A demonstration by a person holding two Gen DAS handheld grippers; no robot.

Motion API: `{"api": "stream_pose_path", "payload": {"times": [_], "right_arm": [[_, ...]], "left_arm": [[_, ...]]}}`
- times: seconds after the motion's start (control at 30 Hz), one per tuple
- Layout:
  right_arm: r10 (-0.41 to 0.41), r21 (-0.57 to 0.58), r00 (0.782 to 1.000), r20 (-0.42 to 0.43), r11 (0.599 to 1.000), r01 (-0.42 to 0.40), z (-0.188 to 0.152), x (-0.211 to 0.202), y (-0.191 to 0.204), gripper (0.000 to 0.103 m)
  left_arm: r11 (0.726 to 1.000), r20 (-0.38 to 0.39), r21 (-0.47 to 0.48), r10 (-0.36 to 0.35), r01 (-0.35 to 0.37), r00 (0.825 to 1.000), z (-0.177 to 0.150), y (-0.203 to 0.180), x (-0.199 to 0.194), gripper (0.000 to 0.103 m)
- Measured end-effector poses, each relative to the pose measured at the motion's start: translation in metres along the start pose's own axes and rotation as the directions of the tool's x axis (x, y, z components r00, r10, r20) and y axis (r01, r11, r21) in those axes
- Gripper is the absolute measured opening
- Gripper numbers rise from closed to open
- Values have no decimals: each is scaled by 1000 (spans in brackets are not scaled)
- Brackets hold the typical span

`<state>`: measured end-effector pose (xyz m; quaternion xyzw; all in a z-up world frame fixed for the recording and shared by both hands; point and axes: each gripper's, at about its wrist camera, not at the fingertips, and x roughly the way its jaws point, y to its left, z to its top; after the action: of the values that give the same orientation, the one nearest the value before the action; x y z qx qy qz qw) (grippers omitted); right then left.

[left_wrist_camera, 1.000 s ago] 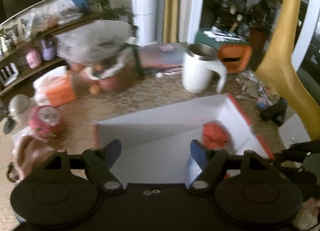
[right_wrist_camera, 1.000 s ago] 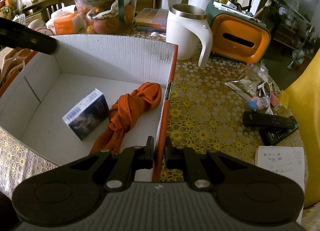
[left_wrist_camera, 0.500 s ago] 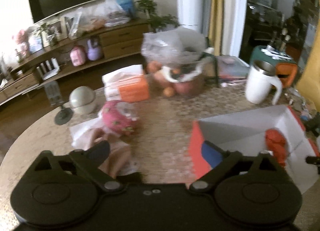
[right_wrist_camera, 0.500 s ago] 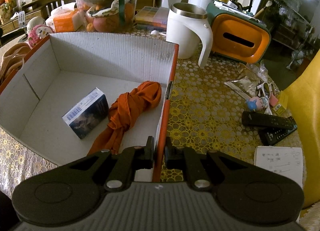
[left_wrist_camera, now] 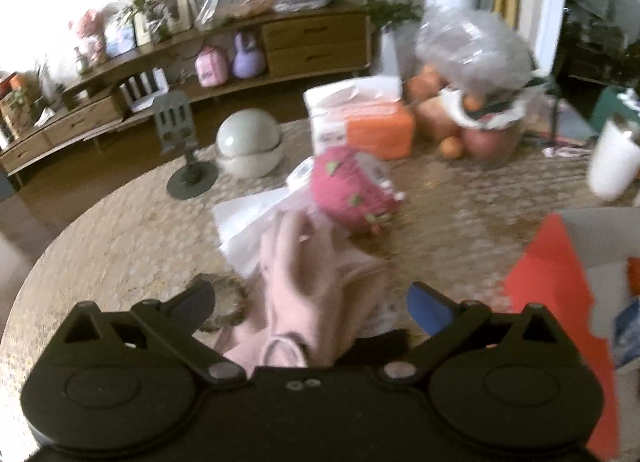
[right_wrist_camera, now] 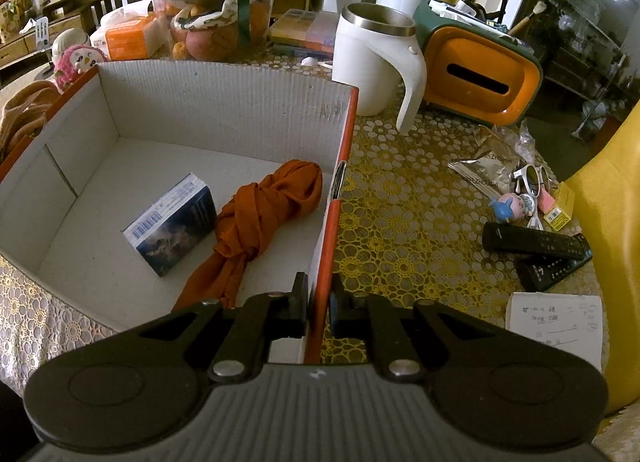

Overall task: Organize objects
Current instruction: 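Return the left gripper to the pile and grasp the pink cloth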

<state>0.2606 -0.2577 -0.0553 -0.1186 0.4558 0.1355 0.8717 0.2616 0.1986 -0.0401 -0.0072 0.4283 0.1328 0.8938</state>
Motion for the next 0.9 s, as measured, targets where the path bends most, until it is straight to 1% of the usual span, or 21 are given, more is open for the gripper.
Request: {"api": "stream_pose_path", "payload": {"times": [0.1, 0.17, 0.3, 0.43, 0.53, 0.63, 0.7, 0.77, 0.8, 0.83, 0.87, 0.9], "right_arm": [[-5, -3, 1000, -4, 1000, 5, -2, 1, 3, 10], [-6, -6, 1000, -6, 1000, 6, -2, 1, 2, 10], [-10, -9, 1000, -5, 1000, 10, -5, 0, -1, 10], [-10, -11, 1000, -7, 1000, 10, -10, -2, -6, 10], [-11, -12, 1000, -6, 1000, 11, -7, -1, -2, 10], [-12, -12, 1000, -6, 1000, 12, -7, -1, -2, 10], [-14, -15, 1000, -7, 1000, 14, -7, -1, -2, 10], [-15, -16, 1000, -7, 1000, 15, -9, -2, -4, 10], [-15, -16, 1000, -7, 1000, 15, -9, -2, -3, 10], [-16, -16, 1000, -7, 1000, 16, -9, -2, -3, 10], [-16, -17, 1000, -7, 1000, 16, -9, -2, -3, 10], [-16, -16, 1000, -7, 1000, 16, -8, -2, -3, 10]], "left_arm": [[1000, -15, -2, 20, -20, 1000, -4, 4, 18, 102], [1000, -24, -1, 20, -20, 1000, -7, 4, 29, 102], [999, -49, 5, 39, -39, 998, -11, -1, 49, 102], [997, -66, 55, 63, -60, 996, -15, -13, 65, 102], [993, -75, 95, 74, -67, 994, -19, -22, 73, 100], [988, -81, 125, 101, -90, 992, -22, -27, 78, 92], [986, -75, 131, 115, -105, 990, -24, -29, 78, 88], [985, -65, 138, 116, -107, 991, -26, -29, 76, 79], [985, -62, 138, 114, -104, 992, -26, -29, 75, 76], [985, -61, 135, 115, -106, 992, -27, -28, 74, 70], [987, -61, 128, 110, -101, 992, -26, -27, 72, 62], [989, -60, 117, 102, -95, 993, -25, -25, 71, 58]]}}
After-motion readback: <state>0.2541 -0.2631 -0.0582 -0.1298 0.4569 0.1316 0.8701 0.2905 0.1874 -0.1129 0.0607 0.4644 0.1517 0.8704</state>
